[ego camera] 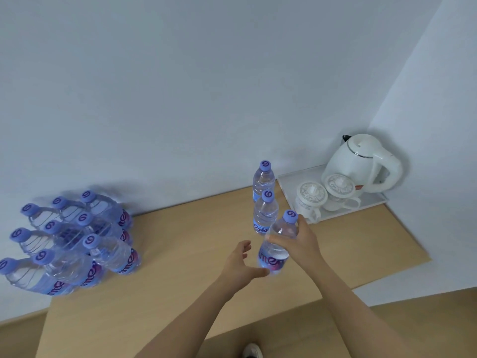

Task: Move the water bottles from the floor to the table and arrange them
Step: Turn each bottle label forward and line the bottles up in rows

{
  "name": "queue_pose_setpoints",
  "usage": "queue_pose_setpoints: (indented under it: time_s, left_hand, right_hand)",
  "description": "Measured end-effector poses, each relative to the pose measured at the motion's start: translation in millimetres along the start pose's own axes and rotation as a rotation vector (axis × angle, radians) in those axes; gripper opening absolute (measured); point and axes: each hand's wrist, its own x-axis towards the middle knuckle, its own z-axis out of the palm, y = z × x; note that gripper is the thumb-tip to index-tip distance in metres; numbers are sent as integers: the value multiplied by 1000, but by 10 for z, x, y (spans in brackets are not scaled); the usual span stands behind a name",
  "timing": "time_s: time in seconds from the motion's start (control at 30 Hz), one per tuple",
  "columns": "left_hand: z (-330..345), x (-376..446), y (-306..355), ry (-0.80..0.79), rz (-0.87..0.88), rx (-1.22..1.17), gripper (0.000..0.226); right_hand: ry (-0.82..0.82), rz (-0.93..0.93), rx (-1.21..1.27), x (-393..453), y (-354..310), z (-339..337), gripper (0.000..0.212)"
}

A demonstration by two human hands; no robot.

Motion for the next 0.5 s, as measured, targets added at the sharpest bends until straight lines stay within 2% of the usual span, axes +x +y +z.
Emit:
queue_pose_setpoints:
  time_s: [0.1,0.23,0.33,0.43,0.5]
  left_hand:
    - [-44,-61,32,-78,43,-34,88]
    - [-93,-194,127,-137,117,-151,58]
    - [-145,-277,172,-75,150,-215,46]
    - [-229,-359,240,35,173,-278,43]
    - [-288,-420,284,51,194,-312,42]
  right_hand:
    - [-58,-45,14,-52,-133,62,43]
    - [-107,-78,49,-90,-353,174,39]
    - [-151,-85,89,-102,-501,290,37]
    - [-151,-58,135,-134,-640,449,40]
    - [-139,-45,177,-168,-769,558,40]
